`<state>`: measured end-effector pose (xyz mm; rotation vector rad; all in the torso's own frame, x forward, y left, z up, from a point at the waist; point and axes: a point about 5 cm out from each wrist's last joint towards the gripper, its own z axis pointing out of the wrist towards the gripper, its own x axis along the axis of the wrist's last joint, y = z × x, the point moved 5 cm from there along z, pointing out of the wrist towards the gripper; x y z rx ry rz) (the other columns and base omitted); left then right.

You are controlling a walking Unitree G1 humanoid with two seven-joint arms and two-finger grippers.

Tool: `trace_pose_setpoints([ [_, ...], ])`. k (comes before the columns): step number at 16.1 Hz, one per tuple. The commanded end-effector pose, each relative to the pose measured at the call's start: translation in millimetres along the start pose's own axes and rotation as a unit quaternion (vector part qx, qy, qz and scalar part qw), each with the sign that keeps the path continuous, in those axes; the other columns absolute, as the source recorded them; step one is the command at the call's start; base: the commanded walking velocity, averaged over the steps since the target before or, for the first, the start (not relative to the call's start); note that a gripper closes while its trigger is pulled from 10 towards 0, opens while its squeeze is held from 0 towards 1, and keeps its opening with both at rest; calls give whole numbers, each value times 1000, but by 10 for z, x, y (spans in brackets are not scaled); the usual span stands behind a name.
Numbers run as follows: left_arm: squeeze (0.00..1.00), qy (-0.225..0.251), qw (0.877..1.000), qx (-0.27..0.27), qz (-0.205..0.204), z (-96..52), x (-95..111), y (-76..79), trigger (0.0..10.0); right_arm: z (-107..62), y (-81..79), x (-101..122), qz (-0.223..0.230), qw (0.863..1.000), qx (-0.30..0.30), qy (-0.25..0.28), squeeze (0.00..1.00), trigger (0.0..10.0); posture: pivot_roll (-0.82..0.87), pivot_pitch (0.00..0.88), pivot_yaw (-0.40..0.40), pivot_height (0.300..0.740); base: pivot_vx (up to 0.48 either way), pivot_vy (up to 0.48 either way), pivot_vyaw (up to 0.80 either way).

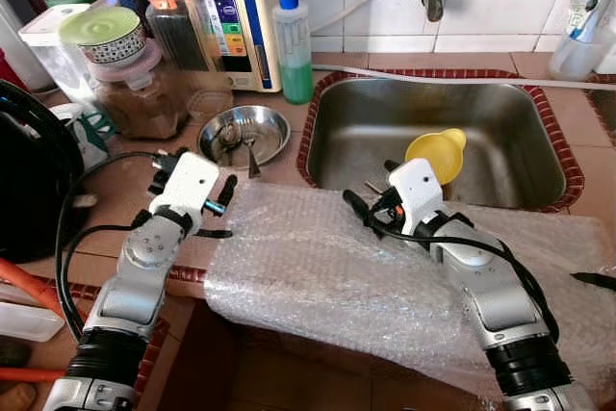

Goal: Kitchen organization

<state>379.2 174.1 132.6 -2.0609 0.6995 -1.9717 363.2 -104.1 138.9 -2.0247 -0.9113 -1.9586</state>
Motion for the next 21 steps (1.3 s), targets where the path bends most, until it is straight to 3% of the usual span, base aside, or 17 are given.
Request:
trace_pose_setpoints([
  [1, 0, -11, 1000, -6, 5, -18, -59, -13, 0, -10, -186, 52, 12, 999, 44, 13, 0, 10000, -263, 94, 127, 740, 0, 0, 0],
  [5, 0, -10, 1000, -12, 5, -10, -51, 14, 0, -33, -286, 115, 17, 997, 69, 29, 0, 10000, -268, 95, 127, 740, 0, 0, 0],
  [14, 0, -7, 1000, -20, -1, 7, -41, 57, 0, -52, -219, 309, 14, 996, 57, 70, 0, 10000, -275, 92, 124, 740, 0, 0, 0],
  [21, 0, 2, 1000, -25, 1, 5, -14, 92, 0, -46, -229, 283, 13, 996, 62, 65, 0, 10000, -272, 89, 123, 740, 0, 0, 0],
])
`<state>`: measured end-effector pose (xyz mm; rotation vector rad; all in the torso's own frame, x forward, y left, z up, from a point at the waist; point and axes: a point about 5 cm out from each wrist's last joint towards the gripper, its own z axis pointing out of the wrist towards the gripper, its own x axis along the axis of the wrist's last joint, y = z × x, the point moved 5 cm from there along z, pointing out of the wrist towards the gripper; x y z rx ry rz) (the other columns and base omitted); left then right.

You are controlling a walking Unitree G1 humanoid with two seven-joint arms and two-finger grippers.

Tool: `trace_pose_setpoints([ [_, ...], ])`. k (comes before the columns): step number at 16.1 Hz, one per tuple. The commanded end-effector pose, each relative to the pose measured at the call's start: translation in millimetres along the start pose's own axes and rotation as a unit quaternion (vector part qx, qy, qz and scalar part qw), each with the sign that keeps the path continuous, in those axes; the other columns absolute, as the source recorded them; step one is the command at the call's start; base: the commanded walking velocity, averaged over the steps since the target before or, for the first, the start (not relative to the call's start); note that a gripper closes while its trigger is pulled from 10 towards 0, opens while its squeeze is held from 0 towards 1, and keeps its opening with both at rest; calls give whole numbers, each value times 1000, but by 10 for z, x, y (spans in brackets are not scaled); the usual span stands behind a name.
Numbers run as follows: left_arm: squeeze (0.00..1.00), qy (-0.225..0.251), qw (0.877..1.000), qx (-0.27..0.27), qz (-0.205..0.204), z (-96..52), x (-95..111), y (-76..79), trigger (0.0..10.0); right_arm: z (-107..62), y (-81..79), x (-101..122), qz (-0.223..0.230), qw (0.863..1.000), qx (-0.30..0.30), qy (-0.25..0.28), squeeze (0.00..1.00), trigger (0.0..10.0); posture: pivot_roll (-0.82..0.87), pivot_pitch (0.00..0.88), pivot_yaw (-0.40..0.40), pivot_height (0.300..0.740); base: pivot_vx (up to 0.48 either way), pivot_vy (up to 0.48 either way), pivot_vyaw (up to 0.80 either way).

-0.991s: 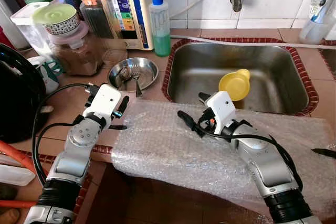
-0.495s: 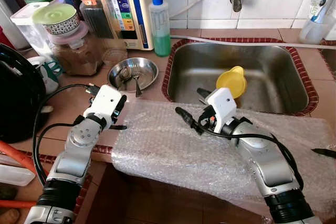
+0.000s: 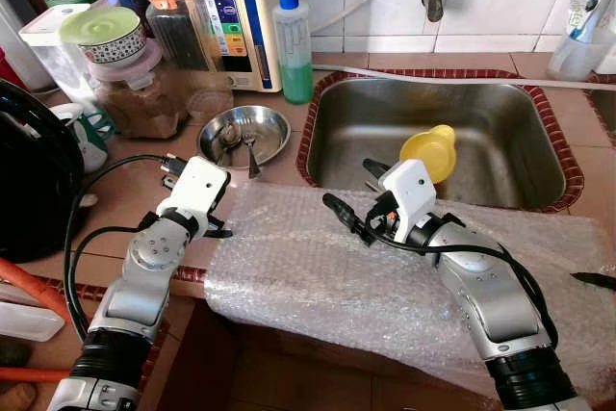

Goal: Kitchen organization

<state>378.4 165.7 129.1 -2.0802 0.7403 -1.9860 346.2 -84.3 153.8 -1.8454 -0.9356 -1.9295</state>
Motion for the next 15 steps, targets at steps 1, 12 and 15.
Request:
trace_pose_setpoints([
  [1, 0, -1, 1000, -6, 4, -6, -16, 3, 0, 23, -21, 70, -4, 1000, 5, 12, 0, 10000, -272, 89, 123, 740, 0, 0, 0],
  [12, 0, 6, 1000, -8, 13, 6, 8, 4, 0, 28, -4, 70, -8, 1000, -4, 13, 0, 10000, -276, 88, 132, 740, 0, 0, 0],
  [15, 0, 24, 1000, 16, 12, 2, 73, -62, 0, 35, -7, 73, -6, 1000, -6, 15, 0, 10000, -275, 86, 133, 740, 0, 0, 0],
])
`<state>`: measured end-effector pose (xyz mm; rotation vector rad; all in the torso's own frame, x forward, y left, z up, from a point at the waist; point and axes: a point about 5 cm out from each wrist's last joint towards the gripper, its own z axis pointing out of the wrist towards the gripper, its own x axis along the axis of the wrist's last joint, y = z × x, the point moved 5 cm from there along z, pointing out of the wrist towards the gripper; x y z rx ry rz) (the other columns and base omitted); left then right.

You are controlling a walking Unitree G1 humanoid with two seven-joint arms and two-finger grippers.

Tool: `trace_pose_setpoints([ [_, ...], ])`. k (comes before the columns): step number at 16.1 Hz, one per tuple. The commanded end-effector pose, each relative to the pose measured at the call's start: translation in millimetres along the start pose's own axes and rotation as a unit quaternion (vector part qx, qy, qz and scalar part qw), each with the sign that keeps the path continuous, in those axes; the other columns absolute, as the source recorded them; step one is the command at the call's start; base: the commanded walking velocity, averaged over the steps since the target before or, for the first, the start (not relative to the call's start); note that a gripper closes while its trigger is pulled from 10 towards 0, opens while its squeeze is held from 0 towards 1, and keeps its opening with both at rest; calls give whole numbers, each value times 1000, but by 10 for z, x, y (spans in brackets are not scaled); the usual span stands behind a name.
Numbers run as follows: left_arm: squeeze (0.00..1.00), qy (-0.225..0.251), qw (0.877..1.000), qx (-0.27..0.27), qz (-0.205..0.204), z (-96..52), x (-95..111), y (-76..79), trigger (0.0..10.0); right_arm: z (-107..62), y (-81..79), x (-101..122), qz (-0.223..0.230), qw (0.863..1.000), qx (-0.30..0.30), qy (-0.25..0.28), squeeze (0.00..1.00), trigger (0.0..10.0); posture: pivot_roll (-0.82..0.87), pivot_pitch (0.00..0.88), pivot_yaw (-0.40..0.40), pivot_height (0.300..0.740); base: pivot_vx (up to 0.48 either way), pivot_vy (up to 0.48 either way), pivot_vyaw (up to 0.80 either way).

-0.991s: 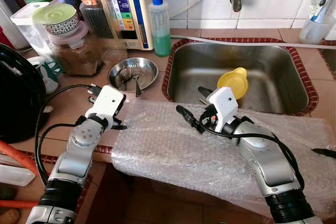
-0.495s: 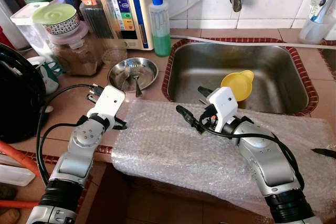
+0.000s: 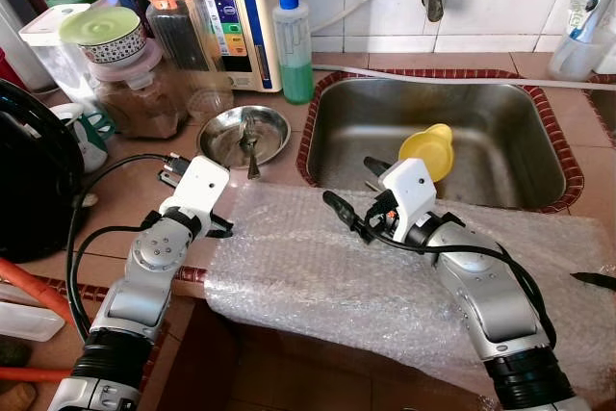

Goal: Kitchen organization

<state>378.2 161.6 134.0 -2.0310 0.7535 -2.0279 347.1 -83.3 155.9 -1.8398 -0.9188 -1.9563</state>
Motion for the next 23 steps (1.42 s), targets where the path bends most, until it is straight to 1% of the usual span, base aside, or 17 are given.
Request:
trace_pose_setpoints([
  [1, 0, 13, 1000, 22, 5, 3, 53, -106, 0, 25, -14, 50, -4, 1000, 3, 8, 0, 10000, -272, 80, 134, 740, 0, 0, 0],
  [2, 0, 19, 999, 27, 2, 5, 82, -125, 0, 29, -18, 50, -4, 1000, 3, 8, 0, 10000, -271, 77, 132, 740, 0, 0, 0],
  [3, 0, 46, 998, 33, -5, 4, 182, -139, 0, 40, -19, 51, -5, 1000, 3, 10, 0, 10000, -270, 71, 130, 740, 0, 0, 0],
  [4, 0, 56, 998, 33, -8, 3, 226, -138, 0, 44, -21, 51, -10, 1000, 4, 9, 0, 10000, -271, 71, 130, 740, 0, 0, 0],
  [7, 0, 86, 995, 44, -16, 1, 355, -163, 0, 43, 44, 40, -4, 1000, -13, 9, 0, 10000, -272, 64, 125, 740, 0, 0, 0],
  [8, 0, 129, 990, 40, -33, -14, 524, -123, 0, 52, 161, 88, 42, 998, -46, 23, 0, 10000, -274, 63, 125, 740, 0, 0, 0],
  [10, 0, 136, 989, 28, -57, -4, 595, -47, 0, 62, 204, 137, 61, 996, -57, 34, 0, 10000, -275, 63, 125, 740, 0, 0, 0],
  [11, 0, 149, 987, 13, -61, -1, 674, 26, 0, 69, 232, 171, 56, 996, -64, 40, 0, 10000, -275, 62, 125, 740, 0, 0, 0],
  [12, 0, 165, 985, -10, -51, -2, 754, 138, 0, 76, 237, 195, 24, 997, -62, 39, 0, 10000, -277, 61, 126, 740, 0, 0, 0],
  [13, 0, 170, 984, -19, -49, 1, 780, 199, 0, 82, 227, 195, 2, 998, -57, 35, 0, 10000, -279, 62, 126, 740, 0, 0, 0],
  [14, 0, 172, 983, -27, -53, 3, 800, 254, 0, 83, 232, 195, 5, 998, -57, 35, 0, 10000, -281, 62, 127, 740, 0, 0, 0],
  [15, 0, 177, 982, -46, -50, -7, 850, 355, 0, 77, 246, 193, -20, 998, -56, 29, 0, 10000, -281, 65, 126, 740, 0, 0, 0],
  [17, 0, 187, 979, -70, -38, -28, 916, 481, 0, 70, 265, 161, -65, 996, -55, 13, 0, 10000, -281, 65, 126, 740, 0, 0, 0],
  [18, 0, 193, 977, -85, -33, -40, 945, 554, 0, 63, 307, 148, -89, 994, -61, 4, 0, 10000, -283, 68, 124, 740, 0, 0, 0],
  [19, 0, 195, 976, -97, -25, -52, 953, 619, 0, 61, 312, 145, -156, 986, -52, -6, 0, 10000, -283, 68, 124, 740, 0, 0, 0],
  [21, 0, 202, 973, -114, -21, -63, 992, 681, 0, 55, 350, 122, -202, 978, -49, -15, 0, 10000, -289, 71, 122, 740, 0, 0, 0],
  [23, 0, 208, 968, -139, -2, -86, 1026, 764, 0, 49, 393, 95, -234, 971, -50, -22, 0, 10000, -289, 71, 119, 740, 0, 0, 0],
])
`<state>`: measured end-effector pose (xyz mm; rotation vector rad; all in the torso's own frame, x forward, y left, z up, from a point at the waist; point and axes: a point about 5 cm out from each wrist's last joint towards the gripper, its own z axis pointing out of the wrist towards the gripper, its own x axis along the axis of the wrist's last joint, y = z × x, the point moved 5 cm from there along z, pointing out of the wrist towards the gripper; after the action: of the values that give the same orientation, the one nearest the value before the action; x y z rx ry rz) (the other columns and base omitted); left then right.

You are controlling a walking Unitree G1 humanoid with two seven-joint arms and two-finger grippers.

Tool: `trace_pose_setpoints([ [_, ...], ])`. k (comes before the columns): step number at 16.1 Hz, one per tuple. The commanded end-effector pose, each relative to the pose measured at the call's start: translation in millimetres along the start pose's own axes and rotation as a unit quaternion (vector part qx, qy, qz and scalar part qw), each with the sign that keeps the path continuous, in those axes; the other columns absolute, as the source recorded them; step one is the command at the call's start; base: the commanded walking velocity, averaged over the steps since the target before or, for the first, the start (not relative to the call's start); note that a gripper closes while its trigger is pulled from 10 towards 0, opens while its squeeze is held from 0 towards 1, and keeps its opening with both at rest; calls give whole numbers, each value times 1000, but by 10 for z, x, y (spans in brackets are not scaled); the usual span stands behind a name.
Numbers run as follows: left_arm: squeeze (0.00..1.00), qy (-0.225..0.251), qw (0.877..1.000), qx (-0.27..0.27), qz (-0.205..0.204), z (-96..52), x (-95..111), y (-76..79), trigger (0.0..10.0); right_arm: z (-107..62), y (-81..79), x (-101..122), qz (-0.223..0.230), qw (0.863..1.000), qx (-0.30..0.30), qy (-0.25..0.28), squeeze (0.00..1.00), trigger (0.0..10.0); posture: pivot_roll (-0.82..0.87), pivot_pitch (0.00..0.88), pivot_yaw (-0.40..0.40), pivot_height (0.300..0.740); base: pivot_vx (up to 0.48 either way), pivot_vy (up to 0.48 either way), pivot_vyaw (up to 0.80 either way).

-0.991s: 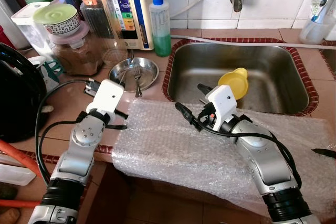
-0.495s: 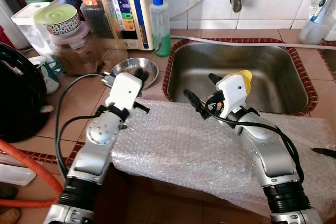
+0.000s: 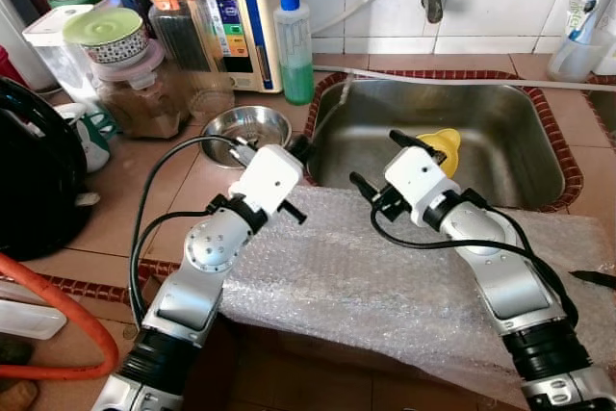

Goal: Kitchen organization

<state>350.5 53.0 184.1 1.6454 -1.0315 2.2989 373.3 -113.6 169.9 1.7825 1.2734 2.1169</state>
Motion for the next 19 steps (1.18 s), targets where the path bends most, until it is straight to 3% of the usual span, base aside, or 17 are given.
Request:
trace_pose_setpoints([
  [1, 0, 8, 1000, -23, 19, -2, 67, 48, 0, 37, 3, 68, -33, 999, 1, 13, 0, 10000, -289, 71, 119, 740, 0, 0, 0],
  [5, 0, -3, 997, -65, 29, 4, 22, 196, 0, 108, -11, 117, -81, 996, 7, 31, 0, 10000, -290, 71, 119, 740, 0, 0, 0],
  [14, 0, 21, 995, -94, 28, 44, 143, 290, 0, 317, -95, 72, -97, 995, 19, 32, 0, 10000, -287, 73, 125, 740, 0, 0, 0],
  [16, 0, 27, 993, -107, 33, 38, 162, 337, 0, 379, -131, 0, -130, 991, 28, 20, 0, 10000, -287, 75, 123, 740, 0, 0, 0],
  [17, 0, 27, 993, -110, 35, 38, 163, 354, 0, 403, -100, 13, -117, 993, 17, 22, 0, 9922, -283, 76, 122, 740, 0, 0, 0],
  [18, 0, 28, 993, -112, 36, 36, 165, 365, 0, 430, -90, 38, -114, 993, 12, 25, 0, 4745, -283, 76, 122, 740, 0, 0, 0],
  [19, 0, 28, 993, -112, 35, 35, 166, 366, 0, 439, -93, 45, -115, 993, 12, 26, 0, 4745, -283, 76, 122, 740, 0, 0, 0],
])
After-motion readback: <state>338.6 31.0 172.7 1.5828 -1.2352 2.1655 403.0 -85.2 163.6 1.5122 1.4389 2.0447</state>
